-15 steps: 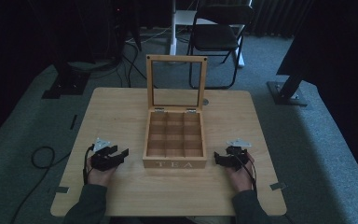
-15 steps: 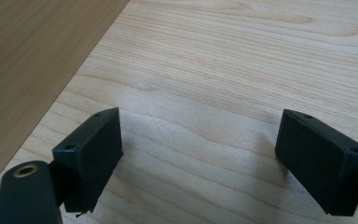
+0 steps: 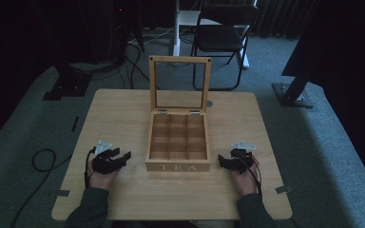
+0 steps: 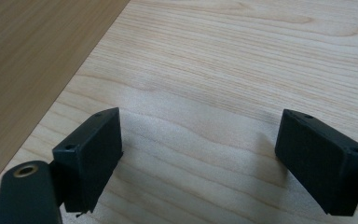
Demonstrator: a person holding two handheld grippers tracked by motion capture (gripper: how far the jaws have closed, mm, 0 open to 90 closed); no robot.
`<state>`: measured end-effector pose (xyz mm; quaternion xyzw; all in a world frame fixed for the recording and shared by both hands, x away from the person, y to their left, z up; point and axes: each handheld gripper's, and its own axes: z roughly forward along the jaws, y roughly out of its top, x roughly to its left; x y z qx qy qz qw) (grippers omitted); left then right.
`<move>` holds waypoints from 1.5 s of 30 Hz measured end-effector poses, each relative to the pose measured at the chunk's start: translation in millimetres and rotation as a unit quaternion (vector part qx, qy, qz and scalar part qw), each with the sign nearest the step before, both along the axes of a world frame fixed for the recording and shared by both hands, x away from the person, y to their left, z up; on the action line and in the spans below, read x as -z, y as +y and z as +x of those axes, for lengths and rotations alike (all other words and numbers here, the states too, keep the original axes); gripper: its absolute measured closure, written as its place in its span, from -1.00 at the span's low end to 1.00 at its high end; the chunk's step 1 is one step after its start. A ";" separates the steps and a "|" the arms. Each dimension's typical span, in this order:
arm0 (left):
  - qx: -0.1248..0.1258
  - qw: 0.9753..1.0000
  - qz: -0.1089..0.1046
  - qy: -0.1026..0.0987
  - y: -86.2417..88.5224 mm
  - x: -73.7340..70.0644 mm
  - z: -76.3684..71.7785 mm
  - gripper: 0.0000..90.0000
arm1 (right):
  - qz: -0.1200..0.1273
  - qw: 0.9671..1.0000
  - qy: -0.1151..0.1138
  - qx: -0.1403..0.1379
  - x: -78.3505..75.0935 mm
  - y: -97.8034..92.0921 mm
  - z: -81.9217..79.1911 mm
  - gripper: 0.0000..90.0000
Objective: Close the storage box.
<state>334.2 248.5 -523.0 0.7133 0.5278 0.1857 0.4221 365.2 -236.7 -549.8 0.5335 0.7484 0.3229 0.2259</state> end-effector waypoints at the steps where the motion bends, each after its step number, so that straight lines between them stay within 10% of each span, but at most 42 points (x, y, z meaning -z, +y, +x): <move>1: -0.001 1.000 0.000 0.000 0.3 0.0 -0.2 -0.07 | 0.000 1.000 0.000 0.000 0.0 0.0 0.0 -0.68; 19: 0.017 1.000 0.002 -0.001 -2.3 -12.9 3.5 -0.04 | 0.004 1.000 0.023 -0.010 -15.3 -1.1 -1.2 -0.31; 45: 0.082 0.996 0.037 -0.021 -15.7 -40.4 27.8 -0.03 | 0.013 0.999 -0.011 -0.041 -66.4 4.2 20.8 -0.13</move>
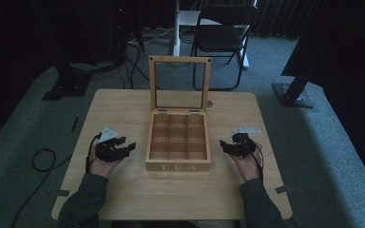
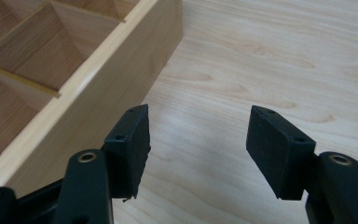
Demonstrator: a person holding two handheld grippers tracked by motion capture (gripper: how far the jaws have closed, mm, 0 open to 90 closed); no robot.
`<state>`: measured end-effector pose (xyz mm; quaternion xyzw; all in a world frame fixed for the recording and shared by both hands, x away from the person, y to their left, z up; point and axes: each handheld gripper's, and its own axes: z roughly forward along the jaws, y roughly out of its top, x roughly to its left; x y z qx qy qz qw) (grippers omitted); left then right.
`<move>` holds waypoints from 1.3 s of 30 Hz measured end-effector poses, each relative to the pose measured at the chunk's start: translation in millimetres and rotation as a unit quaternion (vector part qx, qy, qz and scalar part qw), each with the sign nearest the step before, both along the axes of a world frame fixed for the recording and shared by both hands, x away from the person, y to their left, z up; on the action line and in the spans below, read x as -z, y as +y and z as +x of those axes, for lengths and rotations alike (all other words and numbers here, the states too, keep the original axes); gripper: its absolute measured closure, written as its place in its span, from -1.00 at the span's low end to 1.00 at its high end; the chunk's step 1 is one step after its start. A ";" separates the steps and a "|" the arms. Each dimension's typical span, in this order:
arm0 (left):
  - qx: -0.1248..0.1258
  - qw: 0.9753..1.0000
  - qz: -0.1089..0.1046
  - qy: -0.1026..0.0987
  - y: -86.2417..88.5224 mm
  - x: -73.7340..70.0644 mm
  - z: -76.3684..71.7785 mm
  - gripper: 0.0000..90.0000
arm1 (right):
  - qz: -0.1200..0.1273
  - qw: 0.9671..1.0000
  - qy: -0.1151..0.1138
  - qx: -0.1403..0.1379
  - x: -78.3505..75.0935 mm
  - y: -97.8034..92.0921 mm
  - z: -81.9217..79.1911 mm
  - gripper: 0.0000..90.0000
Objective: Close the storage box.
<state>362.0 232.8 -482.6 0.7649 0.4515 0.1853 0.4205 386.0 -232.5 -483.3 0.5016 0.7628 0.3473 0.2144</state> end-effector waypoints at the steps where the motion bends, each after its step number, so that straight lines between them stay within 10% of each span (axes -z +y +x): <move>1: 0.003 1.000 0.001 -0.001 -1.2 -1.0 1.6 -0.04 | -0.002 1.000 -0.002 0.000 -1.4 0.6 1.3 -0.13; 39: 0.006 0.999 0.009 -0.032 -16.4 -37.4 52.0 -0.02 | 0.024 0.999 -0.045 -0.013 -38.5 19.7 59.4 0.07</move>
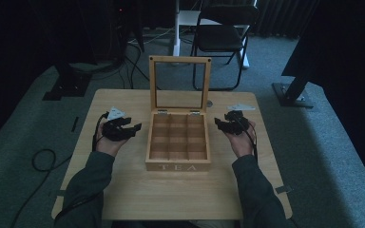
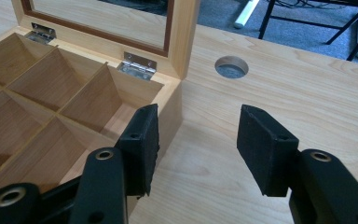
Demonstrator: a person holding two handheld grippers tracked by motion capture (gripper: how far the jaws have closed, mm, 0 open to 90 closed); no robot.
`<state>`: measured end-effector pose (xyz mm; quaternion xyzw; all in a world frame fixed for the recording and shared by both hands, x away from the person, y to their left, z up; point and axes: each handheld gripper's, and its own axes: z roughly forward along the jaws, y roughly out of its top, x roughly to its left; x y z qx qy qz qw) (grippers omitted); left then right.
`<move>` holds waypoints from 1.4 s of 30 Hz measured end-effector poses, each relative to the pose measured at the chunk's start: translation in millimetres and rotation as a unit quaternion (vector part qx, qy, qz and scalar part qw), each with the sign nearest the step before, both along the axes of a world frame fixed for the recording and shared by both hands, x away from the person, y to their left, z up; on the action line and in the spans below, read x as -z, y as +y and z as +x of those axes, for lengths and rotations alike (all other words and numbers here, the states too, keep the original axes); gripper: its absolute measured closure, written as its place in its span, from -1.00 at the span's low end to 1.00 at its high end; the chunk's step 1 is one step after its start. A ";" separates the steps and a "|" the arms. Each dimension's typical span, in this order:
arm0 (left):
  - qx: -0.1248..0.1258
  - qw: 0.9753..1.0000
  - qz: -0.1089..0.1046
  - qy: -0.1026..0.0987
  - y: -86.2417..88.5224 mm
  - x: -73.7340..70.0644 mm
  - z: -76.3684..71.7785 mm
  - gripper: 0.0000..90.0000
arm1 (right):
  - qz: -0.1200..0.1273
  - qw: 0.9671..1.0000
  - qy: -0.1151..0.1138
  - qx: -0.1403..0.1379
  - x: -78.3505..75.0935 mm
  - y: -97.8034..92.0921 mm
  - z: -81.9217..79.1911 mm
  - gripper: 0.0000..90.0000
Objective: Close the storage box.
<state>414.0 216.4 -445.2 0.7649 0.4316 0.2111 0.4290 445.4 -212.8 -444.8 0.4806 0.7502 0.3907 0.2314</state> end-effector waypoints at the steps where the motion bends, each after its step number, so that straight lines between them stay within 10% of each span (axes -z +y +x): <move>1: 0.001 1.000 0.001 0.000 -0.1 -0.7 1.1 -0.02 | -0.001 1.000 -0.001 -0.001 -0.3 1.2 1.4 0.07; 42: -0.005 1.000 0.014 -0.001 -15.7 -15.4 32.4 0.00 | 0.021 0.999 -0.031 -0.017 -40.9 27.7 74.5 0.17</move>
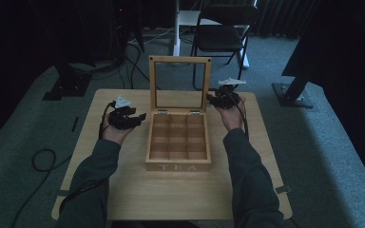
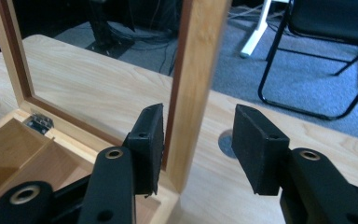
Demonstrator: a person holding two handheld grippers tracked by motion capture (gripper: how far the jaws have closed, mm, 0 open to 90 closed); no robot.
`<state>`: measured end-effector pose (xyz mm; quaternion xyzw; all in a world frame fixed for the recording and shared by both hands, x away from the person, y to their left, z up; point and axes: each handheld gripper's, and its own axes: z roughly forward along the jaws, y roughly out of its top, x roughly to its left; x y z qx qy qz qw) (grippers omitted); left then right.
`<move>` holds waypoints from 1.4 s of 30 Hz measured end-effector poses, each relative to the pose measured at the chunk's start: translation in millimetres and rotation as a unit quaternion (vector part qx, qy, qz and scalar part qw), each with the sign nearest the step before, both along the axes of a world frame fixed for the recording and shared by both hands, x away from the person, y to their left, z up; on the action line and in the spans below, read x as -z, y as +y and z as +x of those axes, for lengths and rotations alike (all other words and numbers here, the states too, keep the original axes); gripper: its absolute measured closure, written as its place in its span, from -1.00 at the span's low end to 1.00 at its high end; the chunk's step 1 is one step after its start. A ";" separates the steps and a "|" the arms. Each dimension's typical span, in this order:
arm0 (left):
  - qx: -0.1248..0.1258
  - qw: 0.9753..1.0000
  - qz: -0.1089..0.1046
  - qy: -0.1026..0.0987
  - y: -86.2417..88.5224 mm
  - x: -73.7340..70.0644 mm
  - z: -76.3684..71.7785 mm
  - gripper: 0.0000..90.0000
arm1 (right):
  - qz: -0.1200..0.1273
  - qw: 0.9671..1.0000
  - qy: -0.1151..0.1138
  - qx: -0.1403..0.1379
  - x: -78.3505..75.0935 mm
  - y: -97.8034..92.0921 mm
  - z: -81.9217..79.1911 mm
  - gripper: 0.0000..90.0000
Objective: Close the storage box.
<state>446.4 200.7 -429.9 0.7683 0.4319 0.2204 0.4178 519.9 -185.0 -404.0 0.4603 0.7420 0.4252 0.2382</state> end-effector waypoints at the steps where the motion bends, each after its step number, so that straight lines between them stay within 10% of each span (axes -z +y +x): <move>1: 0.000 1.000 0.000 0.000 0.3 -0.2 0.1 0.00 | -0.003 1.000 0.004 -0.001 0.2 1.9 2.8 0.16; 27: -0.004 1.000 -0.005 -0.005 8.9 -7.7 -3.6 0.00 | 0.020 0.999 0.005 -0.025 -4.6 22.8 48.8 0.05; 42: 0.000 1.000 -0.003 0.002 -4.2 -2.8 4.0 0.00 | -0.006 0.999 -0.030 -0.045 -7.4 18.2 30.6 0.21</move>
